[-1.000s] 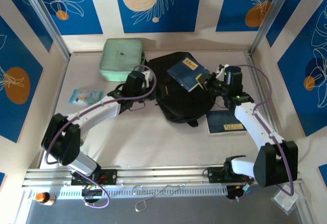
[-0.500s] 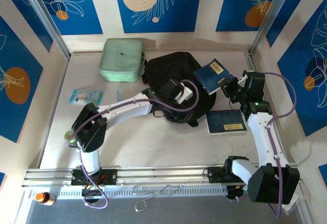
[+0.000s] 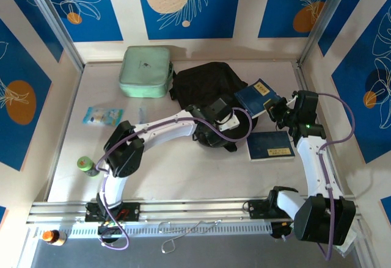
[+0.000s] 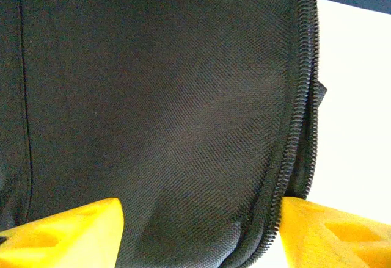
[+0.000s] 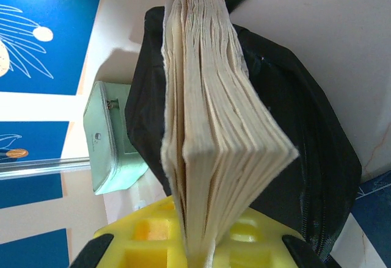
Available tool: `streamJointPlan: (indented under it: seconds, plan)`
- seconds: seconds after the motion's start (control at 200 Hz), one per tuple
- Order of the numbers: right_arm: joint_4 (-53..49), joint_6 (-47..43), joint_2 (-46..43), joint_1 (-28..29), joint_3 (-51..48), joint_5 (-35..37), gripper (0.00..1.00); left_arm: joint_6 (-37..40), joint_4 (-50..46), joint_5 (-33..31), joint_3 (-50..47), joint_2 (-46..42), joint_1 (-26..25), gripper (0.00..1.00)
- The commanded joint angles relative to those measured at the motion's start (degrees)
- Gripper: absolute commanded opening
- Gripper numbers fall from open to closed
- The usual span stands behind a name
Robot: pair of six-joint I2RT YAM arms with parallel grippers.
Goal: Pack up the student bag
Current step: Open the student bag at the top-center of the table.
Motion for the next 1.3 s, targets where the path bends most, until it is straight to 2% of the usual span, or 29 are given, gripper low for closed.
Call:
streamJointPlan:
  seconds: [0.0,0.225,0.38,0.5,0.61,0.695,0.8,1.11,1.295]
  plan:
    - [1.0,0.6,-1.8,-0.5,-0.7,-1.0,0.00,2.3,-1.4,-3.1,2.1,1.0,-0.6,0.64]
    - [0.9,0.6,-1.6,-1.4,-0.4,-1.5,0.00,3.8,-1.8,-2.7,3.2,2.9,-1.1,0.65]
    - [1.0,0.7,-1.5,-1.6,-0.5,-1.7,0.00,7.3,-2.9,0.1,3.7,3.4,-1.4,0.73]
    - [0.8,0.7,-1.4,-1.9,-0.5,-1.9,0.00,9.6,-4.5,-0.2,4.8,4.4,-1.7,0.75]
    - [0.8,0.9,-1.4,-2.1,-0.6,-2.1,0.00,10.4,-3.7,-3.2,5.5,4.9,-2.0,0.74]
    - [0.7,1.0,-1.3,-2.3,-0.5,-2.2,0.00,9.9,-2.9,-4.0,6.4,5.0,-2.0,0.68]
    - [0.2,0.8,-1.6,-2.8,-0.3,-2.4,0.00,8.4,-0.9,-4.2,6.4,4.0,-2.0,0.53]
    - [-2.6,-0.4,-3.2,-4.9,-0.3,-0.7,0.00,6.4,3.8,-5.8,1.6,0.0,-2.0,0.25]
    - [-3.6,-0.7,-3.8,-5.7,0.0,-0.1,0.00,5.8,6.4,-6.4,0.1,-2.2,-1.7,0.18]
